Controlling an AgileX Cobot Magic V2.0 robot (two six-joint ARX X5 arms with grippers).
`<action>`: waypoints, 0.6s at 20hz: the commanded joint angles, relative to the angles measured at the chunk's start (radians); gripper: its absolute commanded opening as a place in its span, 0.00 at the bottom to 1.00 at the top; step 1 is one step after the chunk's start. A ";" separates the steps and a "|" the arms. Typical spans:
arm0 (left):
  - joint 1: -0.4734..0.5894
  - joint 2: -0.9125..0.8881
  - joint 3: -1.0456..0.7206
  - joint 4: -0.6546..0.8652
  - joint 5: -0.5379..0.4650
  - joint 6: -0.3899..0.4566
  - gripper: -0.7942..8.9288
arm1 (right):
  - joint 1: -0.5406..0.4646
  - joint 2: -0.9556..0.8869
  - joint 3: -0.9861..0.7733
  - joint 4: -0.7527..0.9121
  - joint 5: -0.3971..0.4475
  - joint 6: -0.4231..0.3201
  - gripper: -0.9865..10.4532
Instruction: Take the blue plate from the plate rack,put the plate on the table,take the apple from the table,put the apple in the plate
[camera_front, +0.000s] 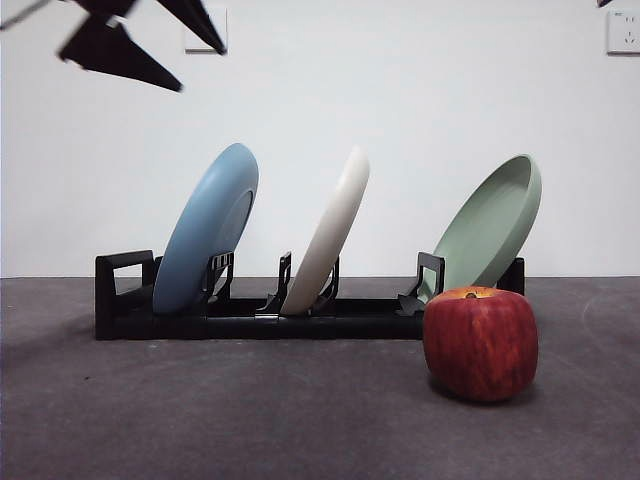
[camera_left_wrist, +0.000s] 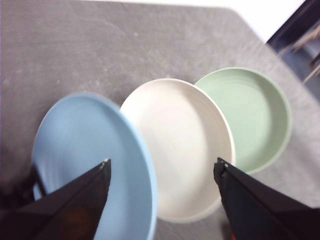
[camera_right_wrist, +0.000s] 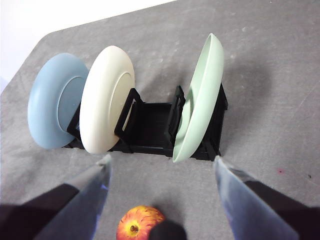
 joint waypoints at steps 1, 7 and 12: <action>-0.032 0.100 0.068 -0.028 -0.049 0.053 0.44 | 0.001 -0.001 0.002 0.005 -0.001 -0.003 0.39; -0.071 0.242 0.099 -0.048 -0.051 0.055 0.44 | 0.001 -0.001 0.002 0.006 0.000 -0.003 0.39; -0.071 0.258 0.099 -0.058 -0.090 0.056 0.16 | 0.001 -0.001 0.002 0.006 0.000 -0.003 0.39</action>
